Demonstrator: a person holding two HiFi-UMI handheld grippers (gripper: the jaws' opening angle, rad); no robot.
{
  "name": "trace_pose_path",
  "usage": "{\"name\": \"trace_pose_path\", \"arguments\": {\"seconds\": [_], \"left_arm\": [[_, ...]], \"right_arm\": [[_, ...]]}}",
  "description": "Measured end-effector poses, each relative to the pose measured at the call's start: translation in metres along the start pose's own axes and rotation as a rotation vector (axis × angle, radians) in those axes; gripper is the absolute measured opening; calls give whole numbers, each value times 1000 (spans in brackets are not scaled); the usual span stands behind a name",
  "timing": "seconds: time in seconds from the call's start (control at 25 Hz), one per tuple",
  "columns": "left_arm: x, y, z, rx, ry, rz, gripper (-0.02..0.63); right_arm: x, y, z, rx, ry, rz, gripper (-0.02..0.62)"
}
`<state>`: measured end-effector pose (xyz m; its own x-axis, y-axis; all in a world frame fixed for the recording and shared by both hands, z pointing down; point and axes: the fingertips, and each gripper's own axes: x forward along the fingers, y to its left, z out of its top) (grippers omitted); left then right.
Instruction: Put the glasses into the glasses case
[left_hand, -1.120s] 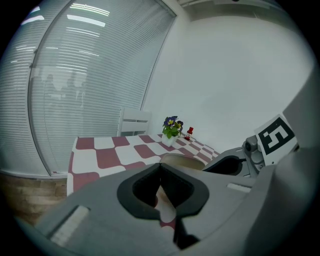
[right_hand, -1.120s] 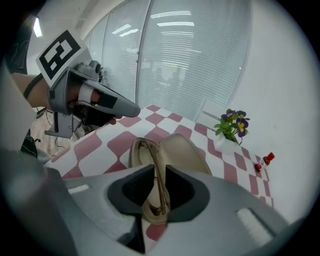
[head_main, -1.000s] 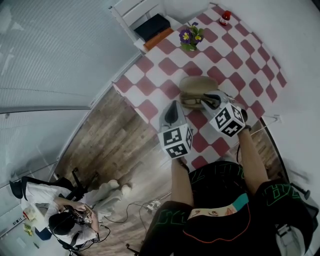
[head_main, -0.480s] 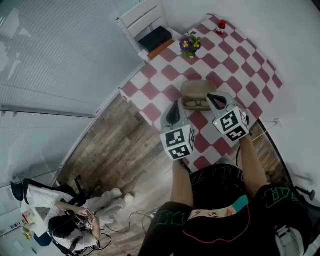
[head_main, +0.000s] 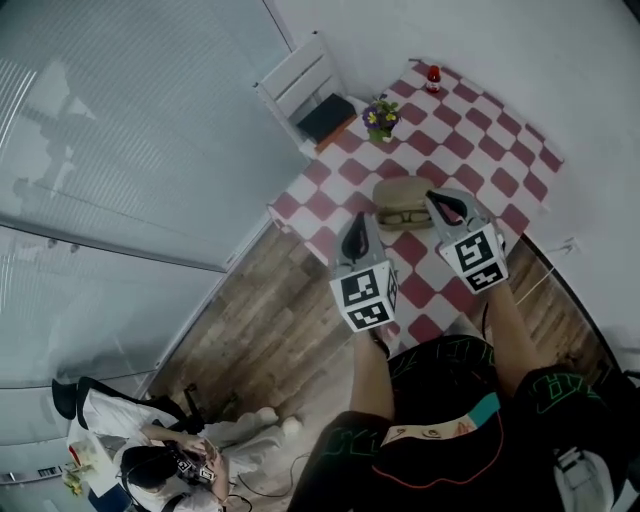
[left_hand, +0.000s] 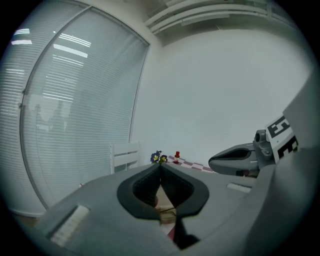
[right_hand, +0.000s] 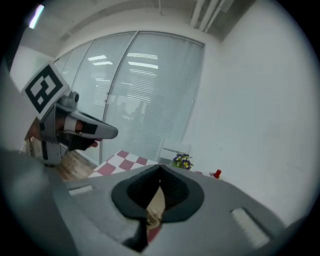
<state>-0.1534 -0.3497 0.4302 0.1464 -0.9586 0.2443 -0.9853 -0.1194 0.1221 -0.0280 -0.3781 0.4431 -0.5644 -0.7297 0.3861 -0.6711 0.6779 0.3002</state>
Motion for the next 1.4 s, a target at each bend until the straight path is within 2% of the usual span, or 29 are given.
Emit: {"name": "trace_pose_path", "arguments": {"seconds": [0.24, 0.44, 0.92, 1.08, 1.4], "left_arm": [[-23, -7, 26, 62, -67, 8, 11], [-32, -7, 34, 45, -100, 3, 11], [-17, -28, 46, 47, -133, -21, 11], [-15, -25, 35, 40, -112, -16, 11], [-17, -16, 31, 36, -107, -2, 11]], "right_arm": [[-35, -20, 20, -13, -82, -165, 5], [-57, -39, 28, 55, -142, -270, 3], [-88, -84, 18, 216, -206, -330, 3], [-80, -77, 12, 234, -199, -298, 3], [-77, -78, 18, 243, -213, -293, 3]]}}
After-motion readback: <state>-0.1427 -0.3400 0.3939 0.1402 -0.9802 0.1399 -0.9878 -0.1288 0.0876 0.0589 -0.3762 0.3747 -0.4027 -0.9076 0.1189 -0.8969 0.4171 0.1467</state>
